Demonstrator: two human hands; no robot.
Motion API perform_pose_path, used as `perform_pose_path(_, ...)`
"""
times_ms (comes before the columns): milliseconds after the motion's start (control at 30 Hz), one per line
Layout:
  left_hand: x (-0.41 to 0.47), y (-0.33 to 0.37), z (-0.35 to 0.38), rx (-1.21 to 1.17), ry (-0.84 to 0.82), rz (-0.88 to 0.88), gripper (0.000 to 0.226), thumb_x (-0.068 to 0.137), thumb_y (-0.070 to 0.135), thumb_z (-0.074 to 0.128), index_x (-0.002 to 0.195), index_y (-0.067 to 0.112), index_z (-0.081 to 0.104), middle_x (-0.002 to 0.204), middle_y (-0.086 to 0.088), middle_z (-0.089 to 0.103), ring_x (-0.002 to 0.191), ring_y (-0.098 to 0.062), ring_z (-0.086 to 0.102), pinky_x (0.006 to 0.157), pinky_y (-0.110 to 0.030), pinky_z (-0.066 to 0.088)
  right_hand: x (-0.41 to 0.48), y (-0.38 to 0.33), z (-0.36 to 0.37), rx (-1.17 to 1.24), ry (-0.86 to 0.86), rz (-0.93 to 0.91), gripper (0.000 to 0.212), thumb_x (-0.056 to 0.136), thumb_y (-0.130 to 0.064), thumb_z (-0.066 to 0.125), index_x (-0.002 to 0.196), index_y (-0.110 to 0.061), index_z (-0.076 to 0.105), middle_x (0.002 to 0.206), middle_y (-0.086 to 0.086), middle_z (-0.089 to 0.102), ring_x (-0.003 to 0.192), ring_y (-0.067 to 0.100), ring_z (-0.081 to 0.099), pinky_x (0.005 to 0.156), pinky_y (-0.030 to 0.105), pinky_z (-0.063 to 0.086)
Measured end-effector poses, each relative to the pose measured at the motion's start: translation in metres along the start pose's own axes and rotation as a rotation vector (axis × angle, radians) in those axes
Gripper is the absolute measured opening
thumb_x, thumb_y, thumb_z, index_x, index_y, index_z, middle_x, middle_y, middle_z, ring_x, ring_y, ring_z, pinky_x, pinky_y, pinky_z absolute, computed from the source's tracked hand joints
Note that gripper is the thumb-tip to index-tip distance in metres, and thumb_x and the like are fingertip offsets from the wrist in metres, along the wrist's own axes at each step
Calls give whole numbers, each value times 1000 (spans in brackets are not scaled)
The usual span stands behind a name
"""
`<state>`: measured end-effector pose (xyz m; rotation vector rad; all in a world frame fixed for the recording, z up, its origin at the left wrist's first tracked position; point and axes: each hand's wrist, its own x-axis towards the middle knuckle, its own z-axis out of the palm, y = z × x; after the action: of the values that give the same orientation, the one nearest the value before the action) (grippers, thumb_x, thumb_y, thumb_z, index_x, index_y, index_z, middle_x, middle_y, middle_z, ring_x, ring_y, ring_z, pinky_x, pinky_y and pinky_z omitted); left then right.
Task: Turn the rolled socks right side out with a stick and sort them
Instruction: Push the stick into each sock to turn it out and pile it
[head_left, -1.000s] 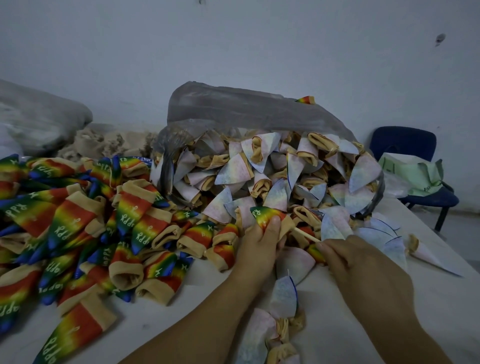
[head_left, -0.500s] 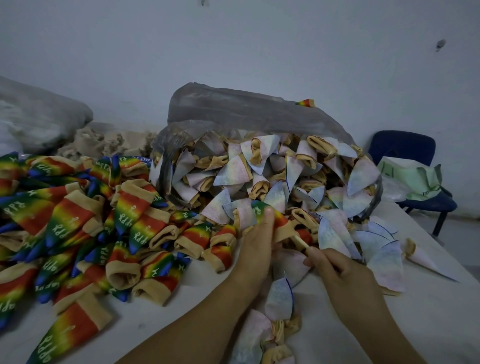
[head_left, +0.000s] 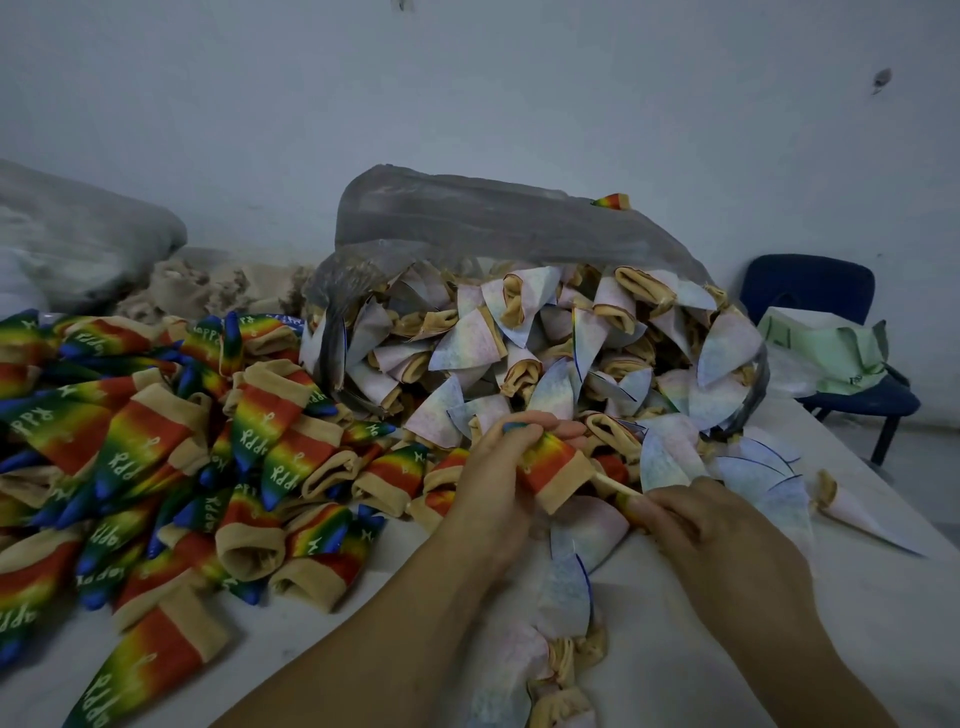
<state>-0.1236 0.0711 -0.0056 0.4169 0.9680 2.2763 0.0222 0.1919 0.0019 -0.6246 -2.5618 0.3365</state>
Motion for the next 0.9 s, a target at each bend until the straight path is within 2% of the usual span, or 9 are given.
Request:
perform_pose_path(100, -3, 2, 5, -174, -67, -94, 34, 93, 28, 59, 70, 6, 68, 87, -16, 71, 78, -24, 70, 82, -41, 58, 0, 0, 1, 8, 17, -19, 44, 84, -58, 32, 90, -35, 68, 75, -9, 49, 75, 9, 50, 63, 27, 41)
perform_pose_path(167, -7, 4, 8, -286, -59, -136, 40, 87, 35, 65, 59, 6, 61, 80, -14, 68, 68, -22, 67, 81, -42, 59, -1, -1, 2, 19, 20, -37, 46, 83, -58, 30, 90, -34, 68, 75, -9, 50, 77, 10, 51, 64, 29, 43)
perform_pose_path(333, -10, 4, 11, -316, -29, -166, 43, 83, 22, 66, 46, 14, 46, 56, -4, 55, 51, -16, 55, 77, -37, 58, -4, -9, 7, 42, -11, -62, 52, 81, -62, 23, 94, -36, 66, 81, -11, 57, 77, 9, 55, 63, 28, 45)
perform_pose_path(467, -9, -1, 20, -277, -15, -72, 50, 87, 15, 54, 40, 18, 39, 40, 1, 34, 38, -12, 35, 73, -30, 49, -9, -21, 17, 154, -50, 13, 47, 77, -70, 18, 78, -43, 57, 72, -18, 62, 67, -1, 55, 55, 20, 39)
perform_pose_path(567, -6, -6, 23, -148, -16, 41, 59, 98, 13, 45, 39, 18, 41, 37, 1, 33, 35, -11, 31, 67, -29, 46, -9, -29, 23, 391, -117, 120, 33, 78, -66, 28, 67, -46, 52, 70, -19, 64, 69, -5, 56, 58, 16, 38)
perform_pose_path(633, -3, -9, 22, -47, 27, 89, 61, 102, 16, 43, 41, 18, 43, 38, 0, 37, 36, -12, 35, 65, -28, 48, -9, -31, 25, 454, -152, 149, 32, 82, -60, 33, 64, -44, 54, 72, -25, 65, 72, -8, 56, 60, 14, 38)
perform_pose_path(767, -1, -12, 16, 284, 159, 164, 62, 103, 36, 44, 44, 19, 53, 53, -7, 60, 51, -14, 56, 76, -34, 50, -8, -27, 22, 453, -142, 144, 40, 79, -65, 32, 62, -38, 57, 77, -35, 60, 72, -7, 55, 62, 23, 42)
perform_pose_path(833, -2, -11, 10, 495, 250, 192, 64, 99, 54, 42, 57, 11, 64, 58, -4, 63, 53, -8, 59, 68, -24, 50, -8, -27, 20, 372, -110, 114, 40, 77, -68, 29, 63, -41, 55, 77, -41, 56, 73, -12, 54, 59, 20, 41)
perform_pose_path(900, -5, -9, 6, 616, 327, 188, 75, 84, 74, 38, 70, 4, 64, 51, 4, 55, 46, -4, 52, 49, -12, 44, -9, -27, 17, 282, -77, 77, 34, 77, -70, 27, 65, -48, 49, 71, -46, 52, 72, -18, 51, 52, 12, 32)
